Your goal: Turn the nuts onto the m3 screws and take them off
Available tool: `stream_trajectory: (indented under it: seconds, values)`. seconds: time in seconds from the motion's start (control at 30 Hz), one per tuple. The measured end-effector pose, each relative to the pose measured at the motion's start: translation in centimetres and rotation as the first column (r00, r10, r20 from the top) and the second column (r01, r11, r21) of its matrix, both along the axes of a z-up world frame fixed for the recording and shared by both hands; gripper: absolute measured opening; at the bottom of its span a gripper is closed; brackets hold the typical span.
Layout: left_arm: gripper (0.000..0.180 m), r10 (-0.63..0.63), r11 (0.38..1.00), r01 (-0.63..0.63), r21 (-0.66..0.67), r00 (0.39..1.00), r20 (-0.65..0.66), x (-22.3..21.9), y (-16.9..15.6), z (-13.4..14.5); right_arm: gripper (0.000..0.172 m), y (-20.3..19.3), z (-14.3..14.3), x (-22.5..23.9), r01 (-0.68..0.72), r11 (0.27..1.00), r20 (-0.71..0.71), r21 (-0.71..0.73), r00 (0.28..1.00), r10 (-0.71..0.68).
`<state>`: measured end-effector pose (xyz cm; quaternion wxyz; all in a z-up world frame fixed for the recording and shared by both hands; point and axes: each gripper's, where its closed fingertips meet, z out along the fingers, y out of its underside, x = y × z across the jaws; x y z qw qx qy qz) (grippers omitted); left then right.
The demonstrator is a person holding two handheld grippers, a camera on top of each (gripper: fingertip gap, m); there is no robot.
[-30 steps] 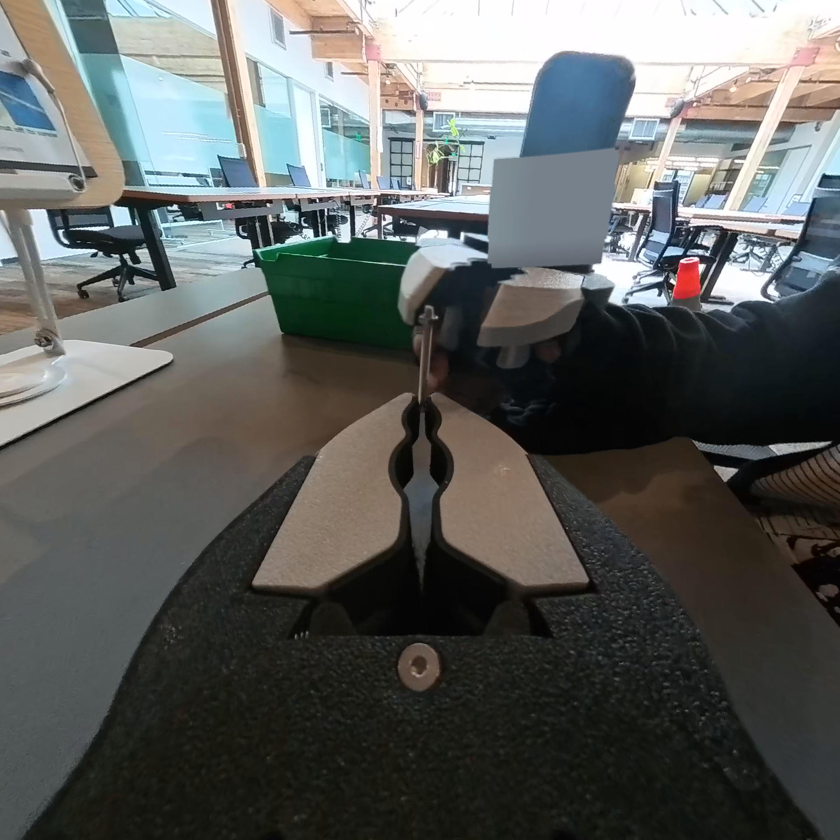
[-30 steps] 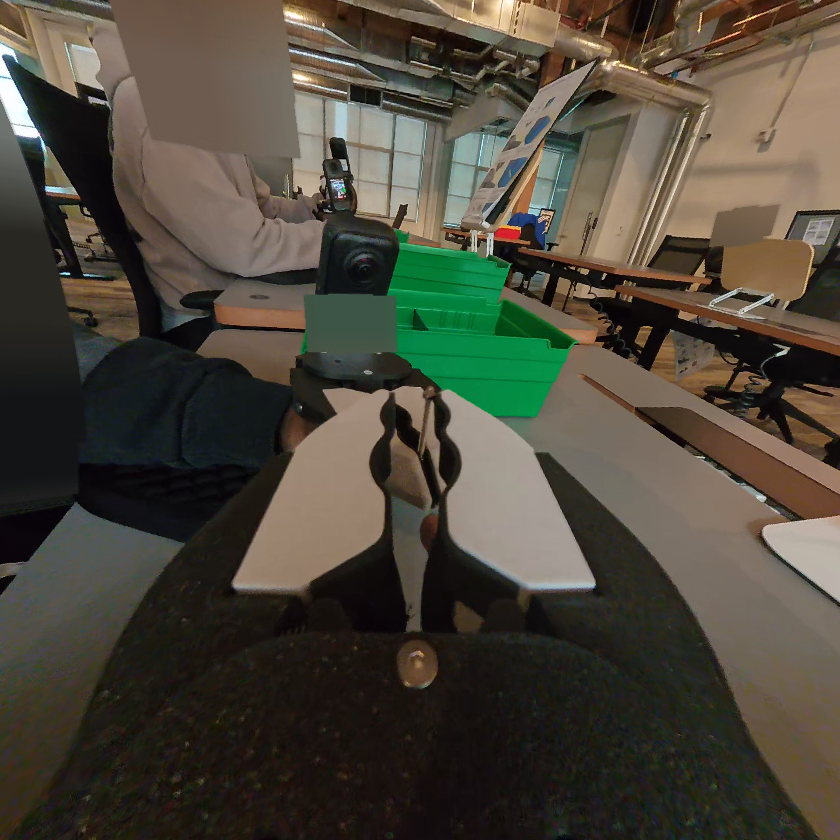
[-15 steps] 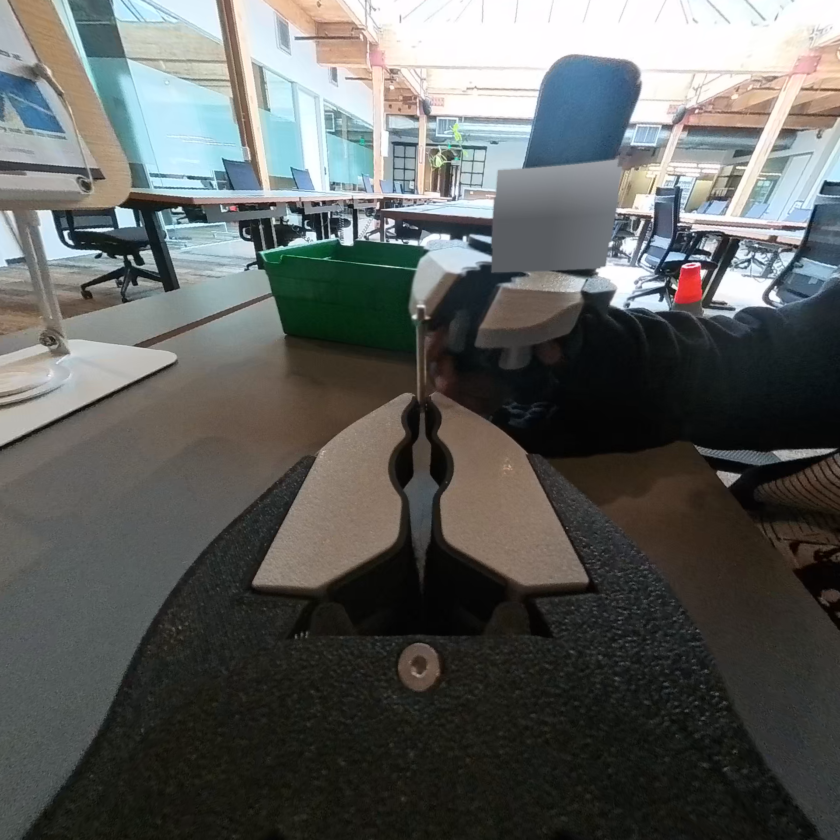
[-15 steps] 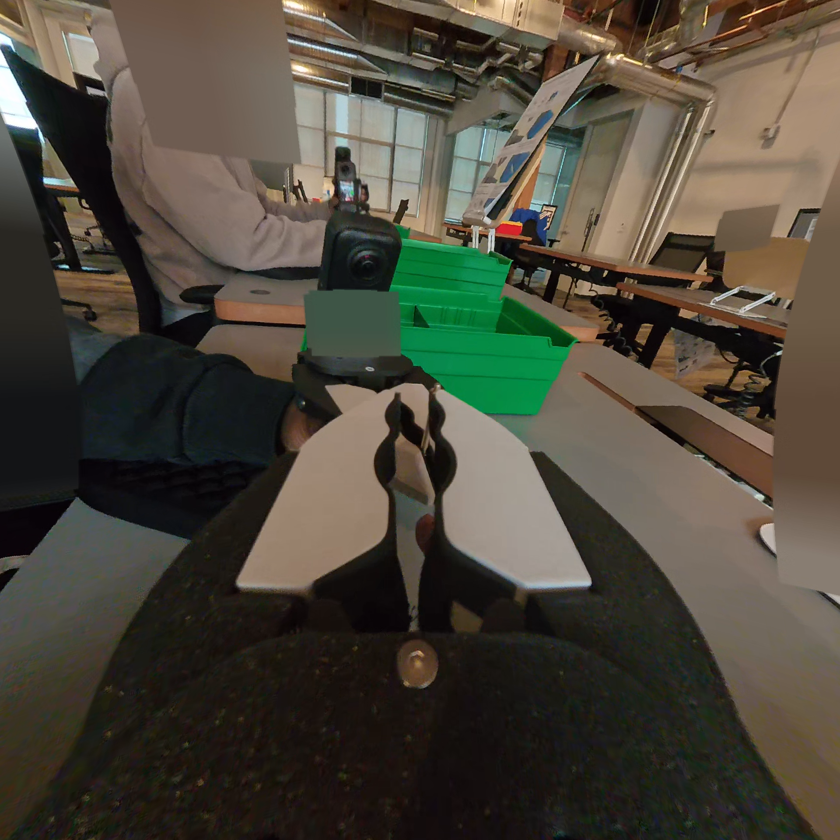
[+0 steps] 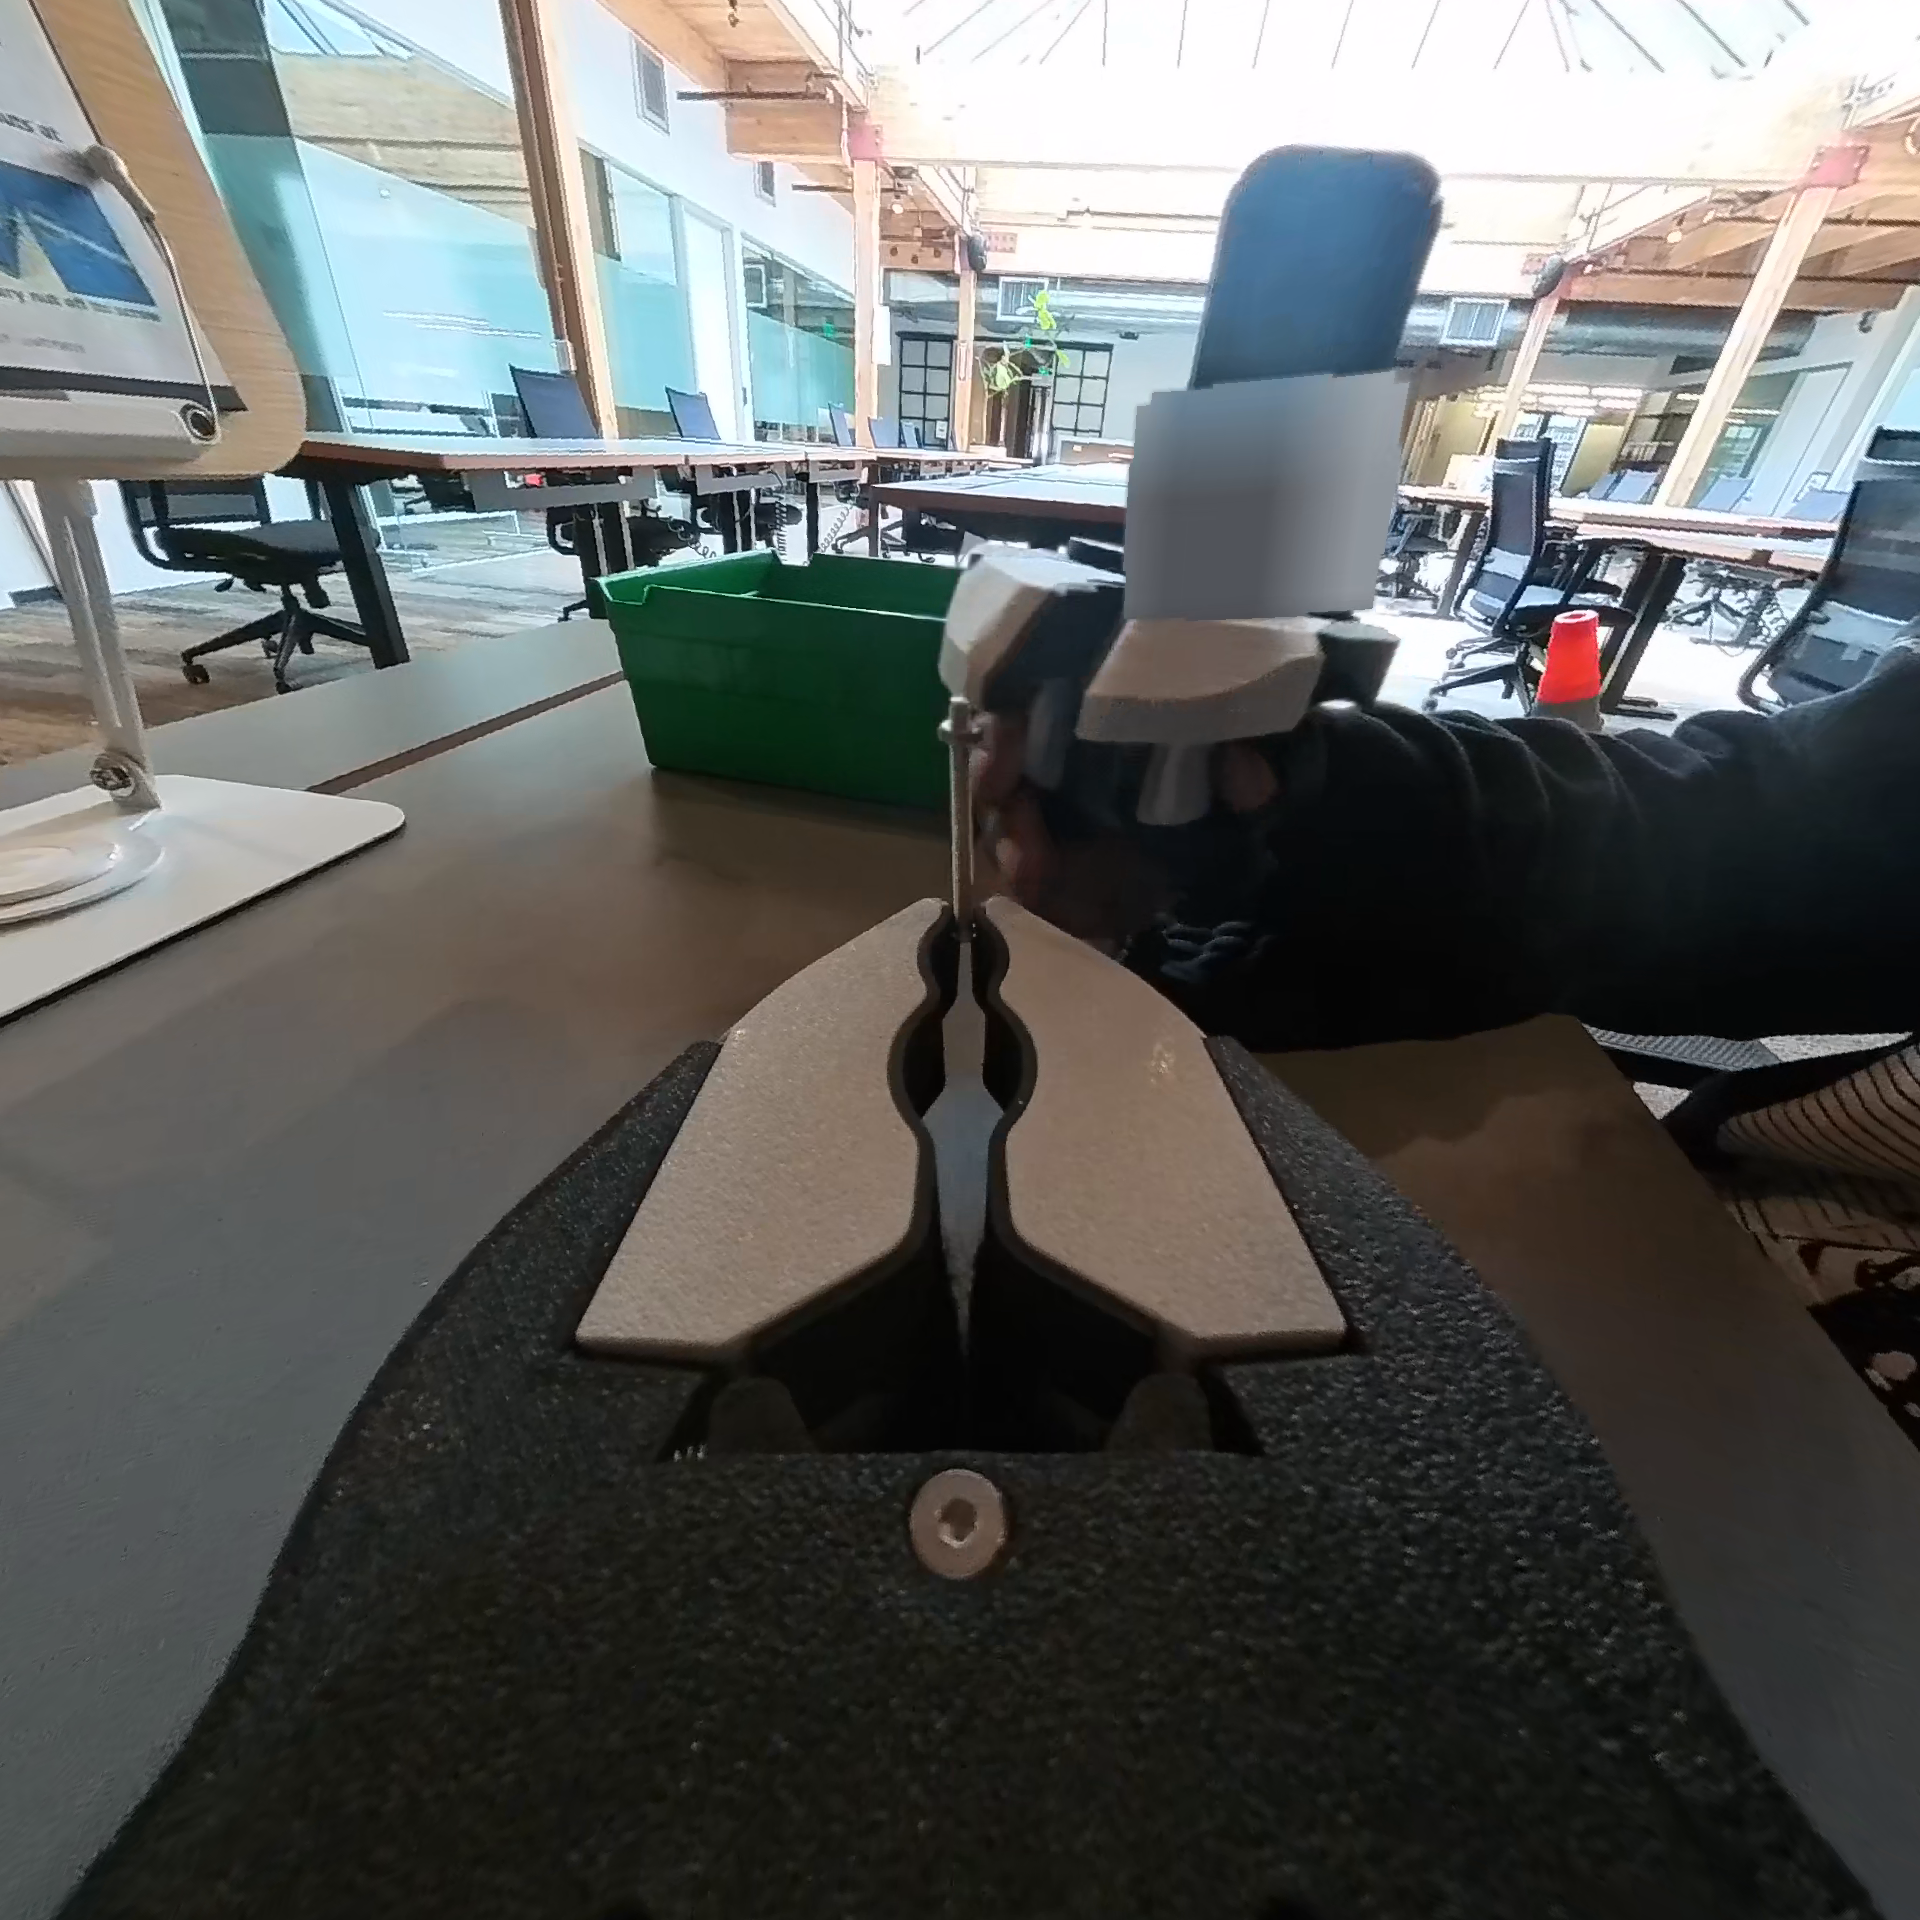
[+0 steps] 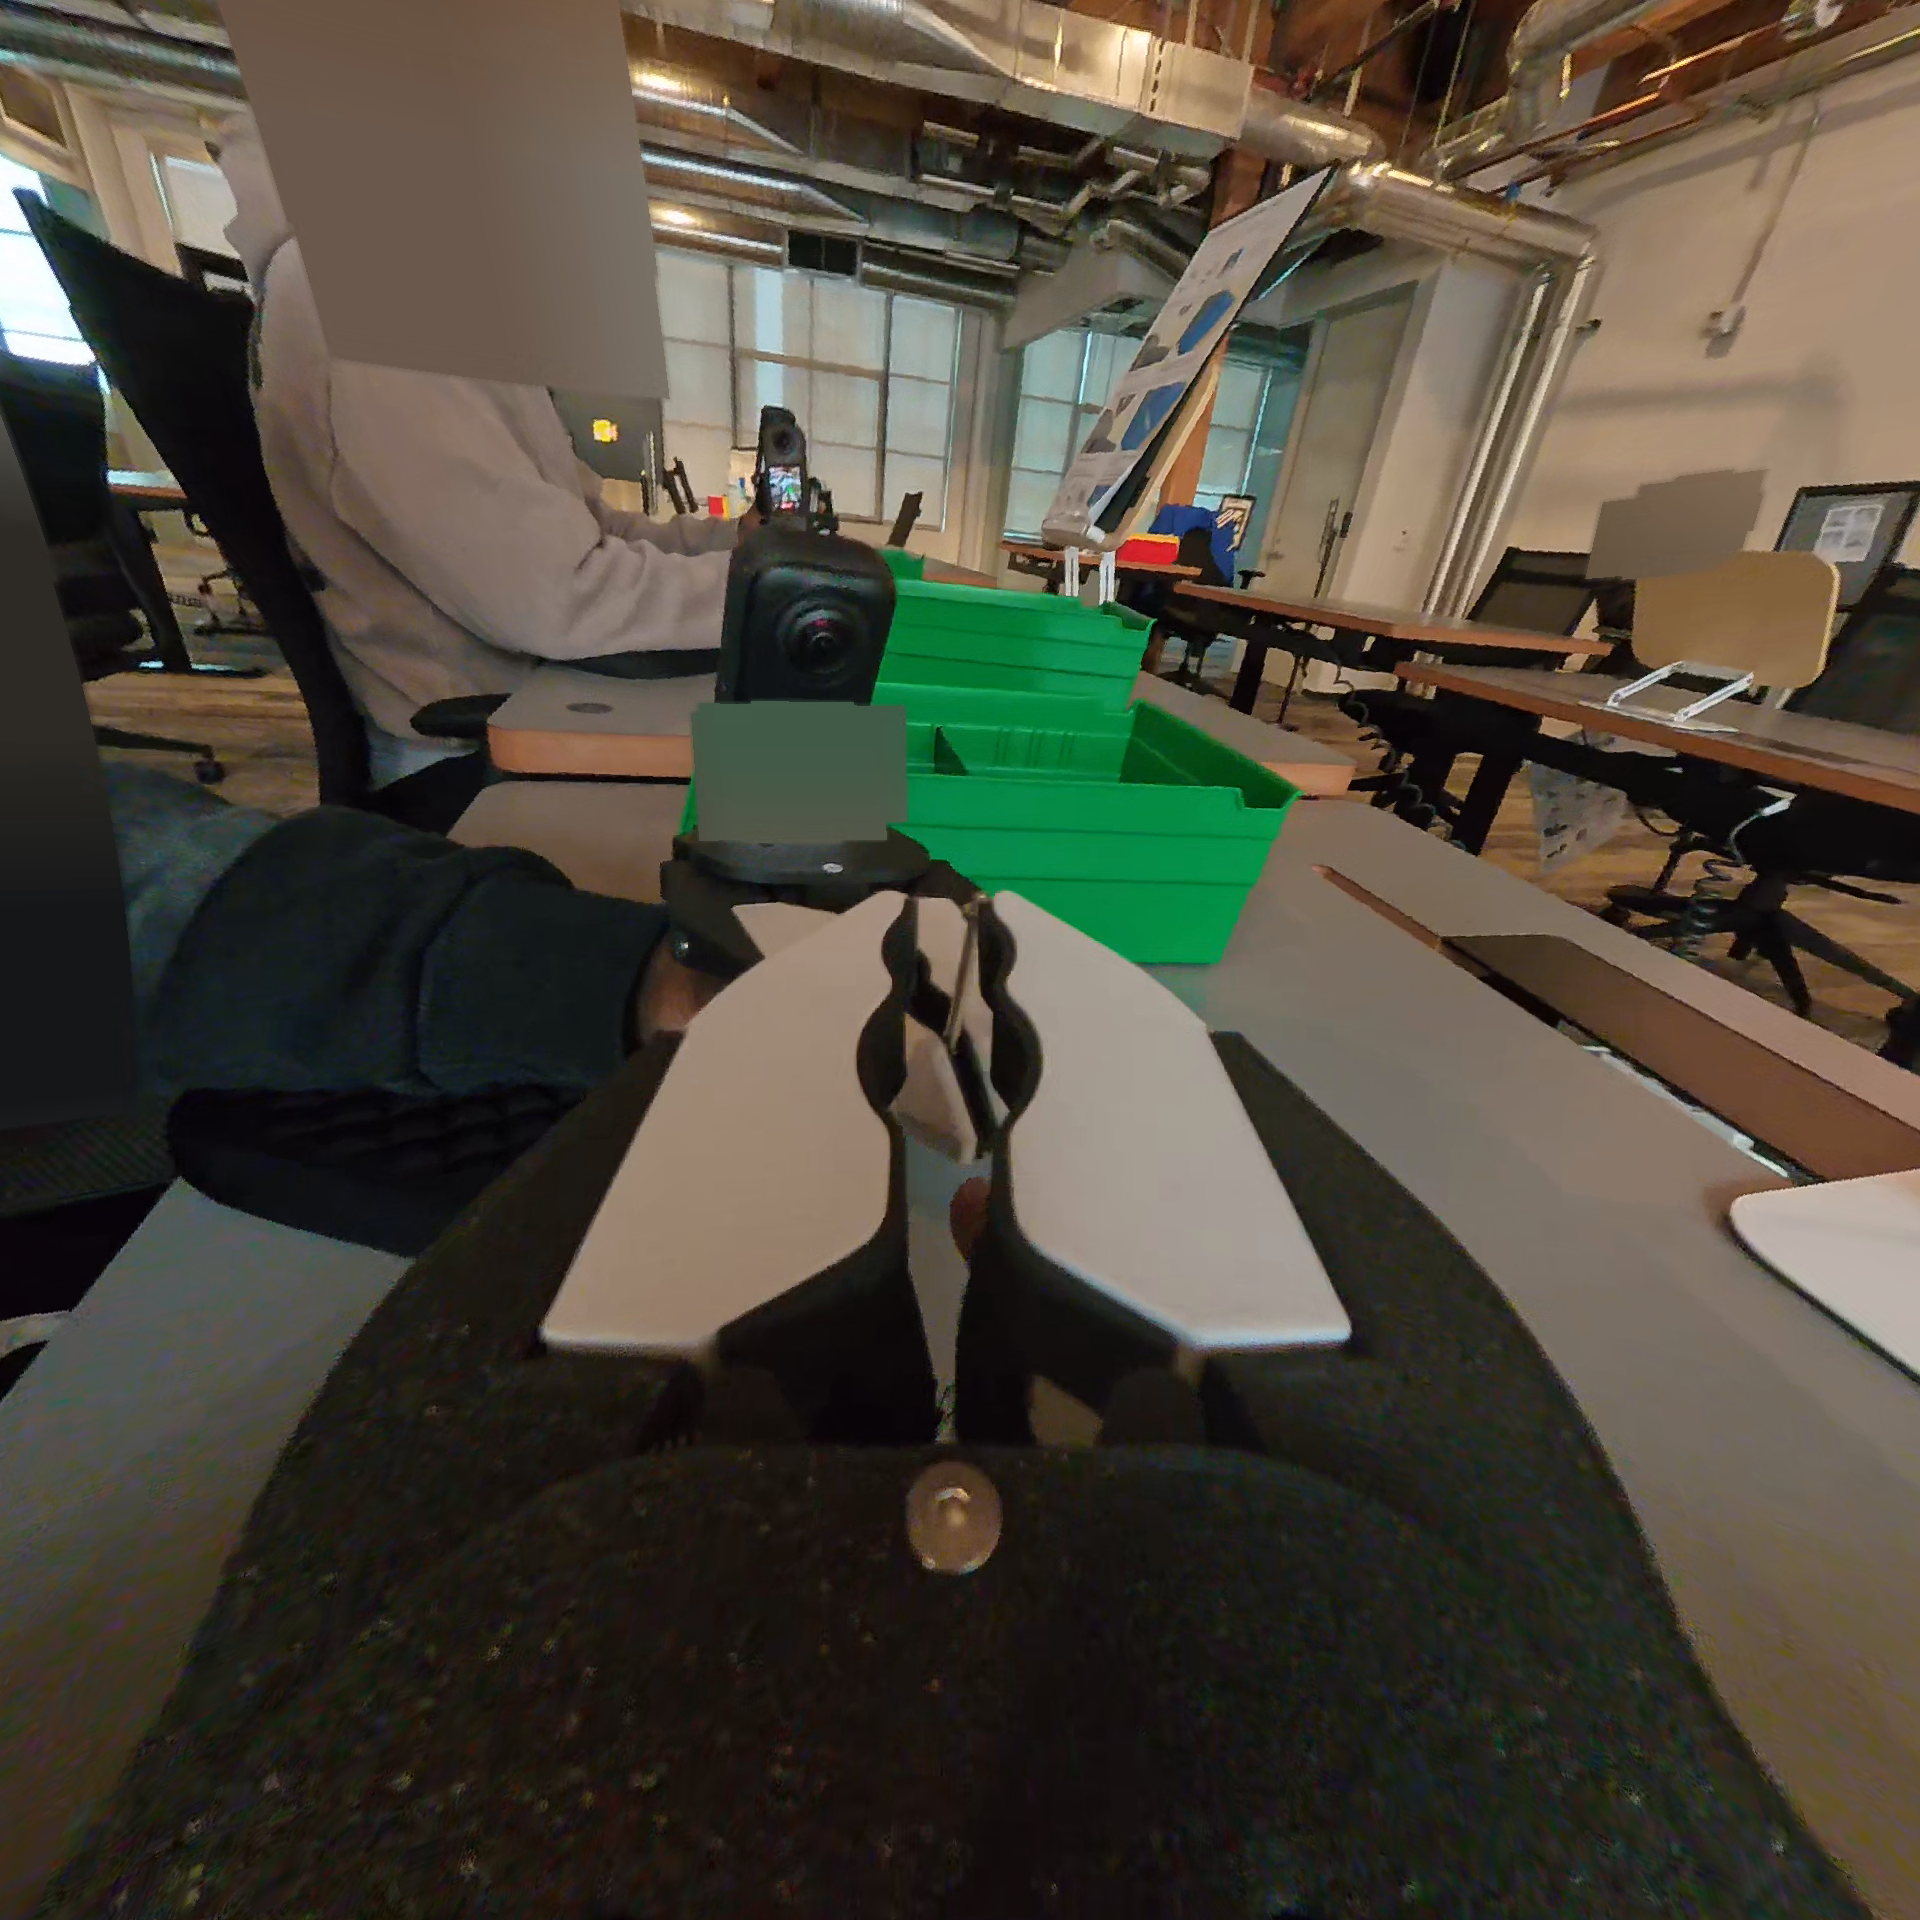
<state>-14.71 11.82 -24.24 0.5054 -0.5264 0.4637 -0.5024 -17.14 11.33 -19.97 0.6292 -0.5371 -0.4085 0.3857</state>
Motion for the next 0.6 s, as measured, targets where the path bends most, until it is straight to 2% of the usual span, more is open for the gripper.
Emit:
stream_trajectory:
  seconds: [0.17, 0.4, 0.6]
  values:
    - [0.001, -0.010, 1.000, 0.011, 0.017, 1.000, -0.021, 0.20, -0.29, -0.23, 0.024, 0.10, -0.30, -0.44, 0.012, 0.999, 0.010, 0.038, 1.000, -0.013]
    - [0.001, 0.001, 1.000, -0.001, 0.002, 1.000, -0.005, 0.04, -0.02, -0.04, 0.010, -0.08, -0.22, -0.18, 0.000, 1.000, 0.015, 0.007, 1.000, 0.000]
    - [0.001, -0.013, 1.000, 0.014, 0.019, 1.000, -0.021, 0.19, -0.35, -0.21, 0.023, 0.03, -0.78, -0.69, 0.006, 1.000, 0.039, 0.025, 0.999, -0.007]
